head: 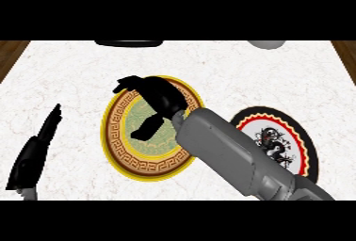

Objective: Pick the lemon from the plate and place it in the plate

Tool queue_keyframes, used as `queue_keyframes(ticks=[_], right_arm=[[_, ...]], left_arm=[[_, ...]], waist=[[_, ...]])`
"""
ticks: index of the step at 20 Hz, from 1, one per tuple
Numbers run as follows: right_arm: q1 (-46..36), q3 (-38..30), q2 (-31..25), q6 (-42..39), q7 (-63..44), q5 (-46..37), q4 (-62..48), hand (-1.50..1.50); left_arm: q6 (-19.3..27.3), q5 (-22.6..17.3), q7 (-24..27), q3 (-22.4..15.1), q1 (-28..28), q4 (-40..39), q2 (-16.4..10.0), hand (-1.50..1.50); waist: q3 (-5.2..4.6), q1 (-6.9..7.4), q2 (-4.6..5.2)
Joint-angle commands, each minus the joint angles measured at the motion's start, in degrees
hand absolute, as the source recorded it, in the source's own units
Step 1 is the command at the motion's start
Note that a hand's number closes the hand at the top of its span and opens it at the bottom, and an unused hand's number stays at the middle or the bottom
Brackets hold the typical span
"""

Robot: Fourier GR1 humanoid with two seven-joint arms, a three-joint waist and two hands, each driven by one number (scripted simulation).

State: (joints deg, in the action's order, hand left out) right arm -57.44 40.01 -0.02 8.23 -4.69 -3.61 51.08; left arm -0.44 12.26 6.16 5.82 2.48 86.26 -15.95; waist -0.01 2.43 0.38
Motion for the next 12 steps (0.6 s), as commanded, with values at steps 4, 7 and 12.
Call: queue_keyframes(ticks=[4, 7, 12], right_arm=[[0.14, -8.63, 0.02, 8.23, 3.98, 7.64, -1.24, -1.50], [-3.37, -15.96, -0.80, 6.46, 4.19, 9.33, -5.35, -1.50], [1.67, -24.66, -5.92, -1.93, 15.39, 17.34, -8.58, -1.50]], left_arm=[[1.06, 0.93, 3.28, -0.33, 0.96, -3.12, 1.62, 0.00], [-0.12, -0.06, 1.66, 2.03, -1.31, -3.88, -0.75, 0.00], [-2.25, -2.33, 1.08, 3.45, 1.80, 0.24, -2.03, 0.00]], waist=[[-0.01, -1.25, -0.06], [0.00, -1.67, -0.05], [0.09, -0.79, 0.25]])
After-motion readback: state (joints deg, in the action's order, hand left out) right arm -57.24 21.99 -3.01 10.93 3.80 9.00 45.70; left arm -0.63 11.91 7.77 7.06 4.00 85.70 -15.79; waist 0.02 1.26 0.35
